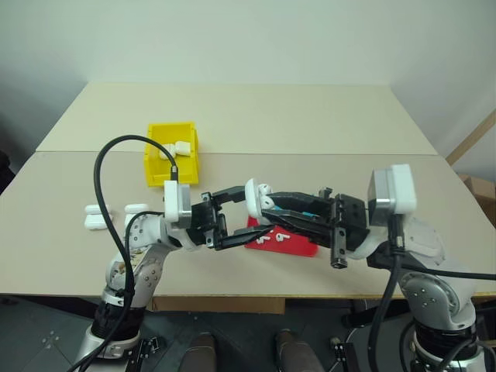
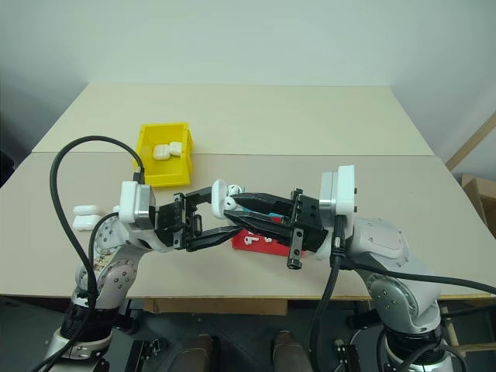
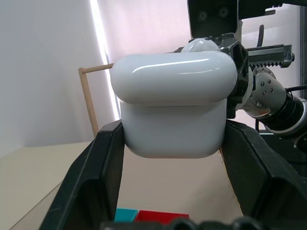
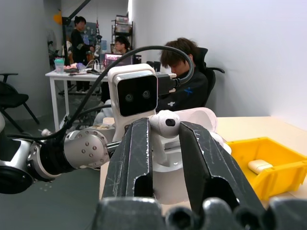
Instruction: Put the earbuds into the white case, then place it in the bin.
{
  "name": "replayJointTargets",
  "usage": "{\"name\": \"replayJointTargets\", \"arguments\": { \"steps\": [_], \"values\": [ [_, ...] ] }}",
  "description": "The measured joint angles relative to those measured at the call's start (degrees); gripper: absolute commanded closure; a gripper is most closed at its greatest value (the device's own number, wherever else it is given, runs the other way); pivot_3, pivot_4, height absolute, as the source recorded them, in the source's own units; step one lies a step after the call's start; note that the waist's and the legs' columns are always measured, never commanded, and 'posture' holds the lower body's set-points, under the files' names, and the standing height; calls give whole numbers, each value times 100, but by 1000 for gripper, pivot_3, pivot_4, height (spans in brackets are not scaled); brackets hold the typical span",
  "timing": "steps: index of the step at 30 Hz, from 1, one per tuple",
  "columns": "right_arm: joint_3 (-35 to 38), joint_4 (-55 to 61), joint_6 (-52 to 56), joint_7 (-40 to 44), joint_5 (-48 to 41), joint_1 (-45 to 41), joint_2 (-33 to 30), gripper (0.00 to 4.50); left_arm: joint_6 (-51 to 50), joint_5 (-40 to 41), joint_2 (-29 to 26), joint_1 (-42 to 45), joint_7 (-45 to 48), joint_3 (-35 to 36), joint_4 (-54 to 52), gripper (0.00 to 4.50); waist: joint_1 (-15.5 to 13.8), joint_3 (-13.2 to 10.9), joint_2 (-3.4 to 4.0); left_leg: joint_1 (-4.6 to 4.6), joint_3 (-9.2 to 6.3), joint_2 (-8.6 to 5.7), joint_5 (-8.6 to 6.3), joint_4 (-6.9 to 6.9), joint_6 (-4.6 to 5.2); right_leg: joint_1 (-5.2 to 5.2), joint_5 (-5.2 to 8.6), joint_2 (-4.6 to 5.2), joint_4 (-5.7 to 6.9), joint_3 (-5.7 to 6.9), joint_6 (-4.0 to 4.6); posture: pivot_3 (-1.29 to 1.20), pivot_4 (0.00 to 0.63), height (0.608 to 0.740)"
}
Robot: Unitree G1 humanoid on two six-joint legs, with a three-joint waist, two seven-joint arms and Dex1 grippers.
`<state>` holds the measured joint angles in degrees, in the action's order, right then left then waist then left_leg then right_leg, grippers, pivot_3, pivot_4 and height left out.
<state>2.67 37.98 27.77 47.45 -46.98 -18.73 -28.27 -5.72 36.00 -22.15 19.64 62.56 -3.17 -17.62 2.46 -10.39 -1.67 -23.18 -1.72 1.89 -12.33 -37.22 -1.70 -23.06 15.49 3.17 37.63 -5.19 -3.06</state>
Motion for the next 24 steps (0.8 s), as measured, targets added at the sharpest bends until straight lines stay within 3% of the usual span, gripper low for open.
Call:
{"name": "replayJointTargets", "arguments": {
  "steps": [23,24],
  "values": [
    [-161,-30,-136,82,290,69,-73,3753,343,-121,84,0,208,-8,302,1746,-1,0,0,0,0,0,0,0,0,0,0,0,0,0,0,0,150,740],
    [-164,-34,-136,82,294,68,-75,3454,353,-128,89,-1,212,-8,312,1746,-1,0,0,0,0,0,0,0,0,0,0,0,0,0,0,0,150,740]
  ]
}}
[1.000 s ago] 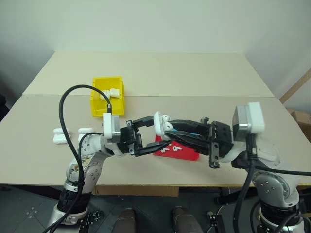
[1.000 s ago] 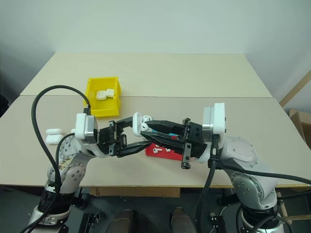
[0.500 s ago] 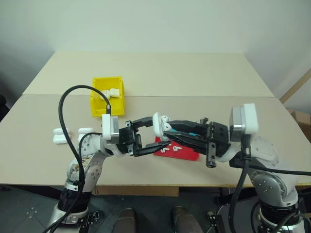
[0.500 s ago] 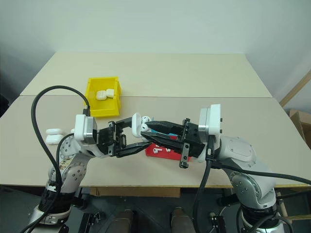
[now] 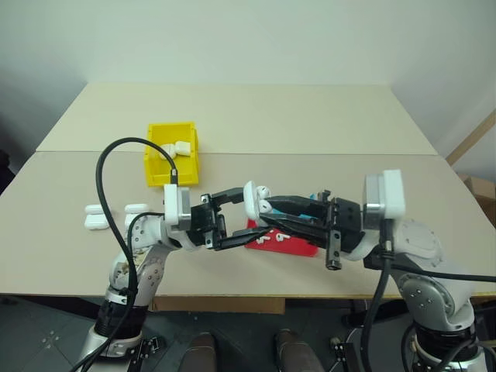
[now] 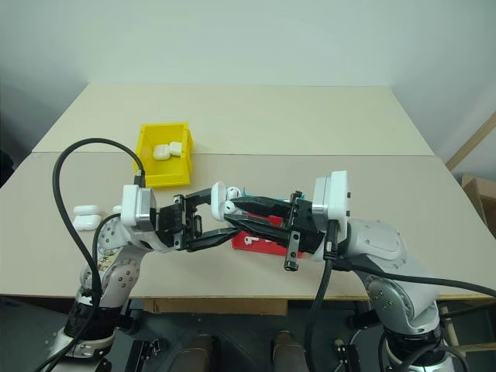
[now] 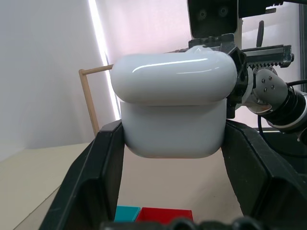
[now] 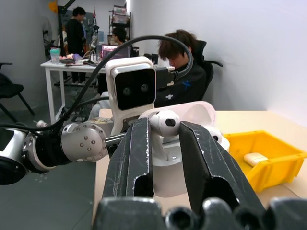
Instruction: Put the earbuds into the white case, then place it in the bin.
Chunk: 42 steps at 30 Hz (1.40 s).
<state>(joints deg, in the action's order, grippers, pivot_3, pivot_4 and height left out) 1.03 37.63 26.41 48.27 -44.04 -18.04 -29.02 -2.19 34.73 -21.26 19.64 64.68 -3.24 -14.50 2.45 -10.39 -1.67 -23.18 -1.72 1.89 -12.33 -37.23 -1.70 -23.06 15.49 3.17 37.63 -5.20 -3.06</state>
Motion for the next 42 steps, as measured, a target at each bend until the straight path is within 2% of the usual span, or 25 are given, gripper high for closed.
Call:
{"name": "replayJointTargets", "arguments": {
  "steps": [3,15,20,23,28,31,35,42],
  "values": [
    [-14,-2,-2,-32,41,0,-13,2513,47,-11,9,0,3,1,23,1746,1,0,0,0,0,0,0,0,0,0,0,0,0,0,0,0,150,740],
    [-25,-3,-184,22,217,68,-32,2513,60,-61,9,1,-8,4,36,1746,-2,0,0,-1,0,0,0,0,0,0,0,0,0,1,0,0,150,740],
    [395,-149,-279,167,-7,66,-190,2513,67,-81,5,7,16,4,103,1746,-4,0,0,2,0,0,0,-2,0,3,0,0,1,1,0,0,150,740],
    [636,-259,-286,190,-41,-129,-428,2513,67,-96,5,36,16,4,194,1746,2,0,0,1,2,-1,0,-2,0,1,0,0,2,-1,0,0,150,740],
    [858,-390,-182,321,-220,-933,-1035,2513,81,-161,20,150,16,-19,314,1746,1,-1,0,-1,1,-1,0,-2,0,1,0,1,-1,0,0,0,150,740],
    [544,-743,316,478,-210,-1958,-1578,3088,101,-268,30,280,58,-49,518,1746,17,-2,4,3,7,-1,1,-5,1,-1,-1,0,4,-6,1,0,150,740],
    [-268,-1197,921,1002,110,-3534,-2171,4463,251,-406,127,514,138,-101,866,1746,0,-1,6,-3,-1,4,2,0,5,-6,-1,-3,-1,3,2,0,150,740],
    [-1733,-1751,1326,1916,1117,-5009,-2226,4463,529,-586,251,672,217,-156,1289,1746,-4,-2,5,-13,0,0,0,-5,9,-11,0,4,-3,7,1,0,150,740]
  ]
}}
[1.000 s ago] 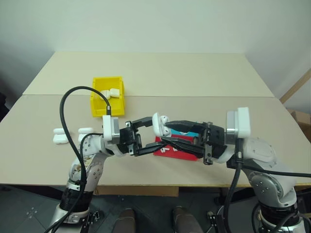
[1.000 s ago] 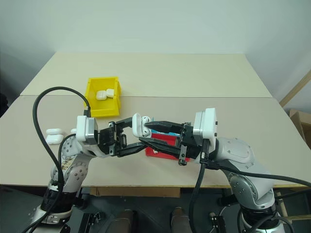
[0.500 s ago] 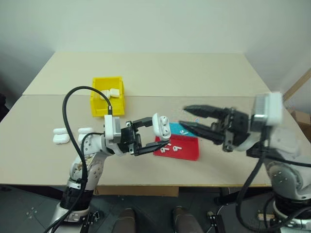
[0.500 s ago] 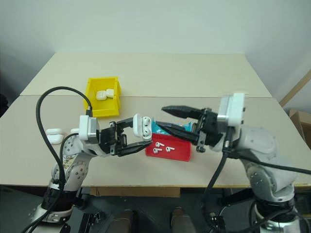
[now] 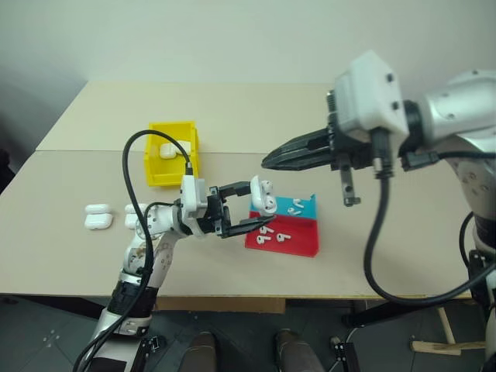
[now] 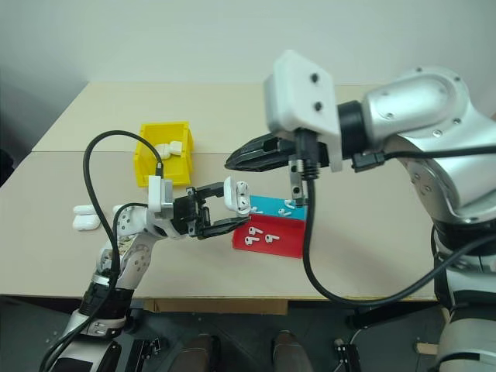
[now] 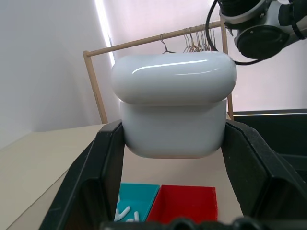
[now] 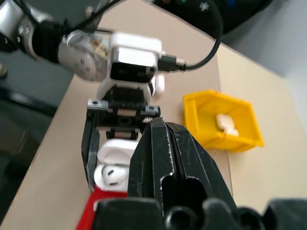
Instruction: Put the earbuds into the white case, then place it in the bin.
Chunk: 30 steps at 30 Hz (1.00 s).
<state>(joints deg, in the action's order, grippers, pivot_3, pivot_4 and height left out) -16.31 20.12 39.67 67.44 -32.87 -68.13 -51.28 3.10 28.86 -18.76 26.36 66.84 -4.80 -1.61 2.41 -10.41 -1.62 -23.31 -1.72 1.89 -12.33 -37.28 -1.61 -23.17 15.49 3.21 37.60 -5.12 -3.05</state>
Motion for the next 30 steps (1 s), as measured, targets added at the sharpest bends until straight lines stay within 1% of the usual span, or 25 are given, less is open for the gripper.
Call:
{"name": "replayJointTargets", "arguments": {
  "steps": [3,7,13,20,30],
  "values": [
    [-473,-255,94,410,312,-478,170,4463,54,-28,22,2,22,-8,29,1746,1,0,1,1,0,0,0,-1,0,-2,0,0,4,-1,0,0,150,740],
    [-779,-507,77,715,743,-816,406,4463,59,-43,59,8,21,-35,26,1746,2,0,0,1,-1,0,0,-1,0,-1,0,0,4,0,0,0,150,740],
    [-1014,-901,-214,1132,1220,-950,744,4463,62,-92,57,10,18,-47,29,1746,4,0,1,1,-1,0,0,-2,0,-3,0,0,7,0,1,0,150,740],
    [-1214,-1085,-662,1507,1707,-1006,973,4463,74,-182,61,11,16,-70,32,1746,2,0,1,1,-2,0,0,-2,0,-4,0,0,10,1,1,0,150,740],
    [-1224,-1155,-1068,1760,2105,-904,999,4463,183,-190,95,12,23,-90,124,1746,3,0,0,2,-3,-1,0,-3,0,-3,-1,1,11,1,1,0,150,740]
  ]
}}
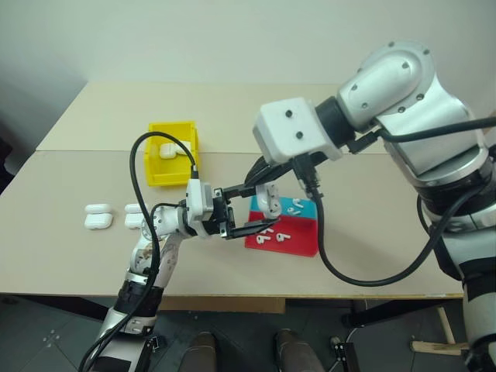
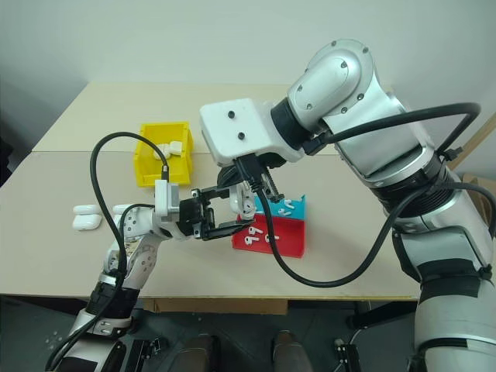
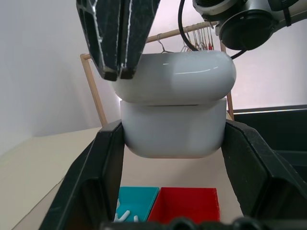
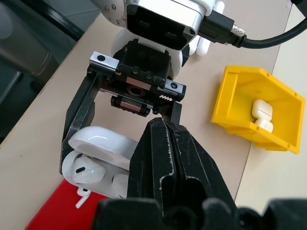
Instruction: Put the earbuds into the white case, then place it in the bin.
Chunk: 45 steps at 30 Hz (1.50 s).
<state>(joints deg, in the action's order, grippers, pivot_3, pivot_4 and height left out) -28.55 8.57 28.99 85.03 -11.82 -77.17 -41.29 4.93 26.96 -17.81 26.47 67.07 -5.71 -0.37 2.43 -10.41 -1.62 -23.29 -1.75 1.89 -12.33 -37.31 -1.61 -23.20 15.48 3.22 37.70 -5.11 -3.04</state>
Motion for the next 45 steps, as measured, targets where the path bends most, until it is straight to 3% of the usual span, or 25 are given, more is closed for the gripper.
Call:
{"name": "replayJointTargets", "arguments": {
  "steps": [20,28,33,39,45],
  "values": [
    [333,-142,-250,95,166,256,-352,4463,12,28,20,38,-5,53,73,1746,1,0,1,0,1,-2,0,-1,0,0,0,2,0,-1,0,0,150,740],
    [1727,-416,807,-749,-552,219,-60,4463,-127,486,49,-31,0,194,-281,1746,-11,0,0,-2,-2,-1,0,1,0,1,0,4,-2,1,1,0,150,740],
    [2362,43,1524,-1660,-757,1304,-155,4463,-450,681,-128,-280,-207,350,-714,1746,-20,1,-1,0,-1,-6,0,-2,0,4,0,7,4,-1,0,0,150,740],
    [3308,1250,2587,-2776,-1234,2855,-167,4463,-1504,5,-423,-286,-2115,679,-1308,1746,-34,0,-2,-6,-7,-7,0,-2,1,3,0,7,0,1,-1,0,150,740],
    [3884,1950,3289,-3568,-1550,4046,-191,4463,-2151,-1145,-124,371,-4404,921,-1198,1746,-94,1,-3,-2,-8,-12,0,-4,0,10,-1,6,0,2,-2,0,150,740]
  ]
}}
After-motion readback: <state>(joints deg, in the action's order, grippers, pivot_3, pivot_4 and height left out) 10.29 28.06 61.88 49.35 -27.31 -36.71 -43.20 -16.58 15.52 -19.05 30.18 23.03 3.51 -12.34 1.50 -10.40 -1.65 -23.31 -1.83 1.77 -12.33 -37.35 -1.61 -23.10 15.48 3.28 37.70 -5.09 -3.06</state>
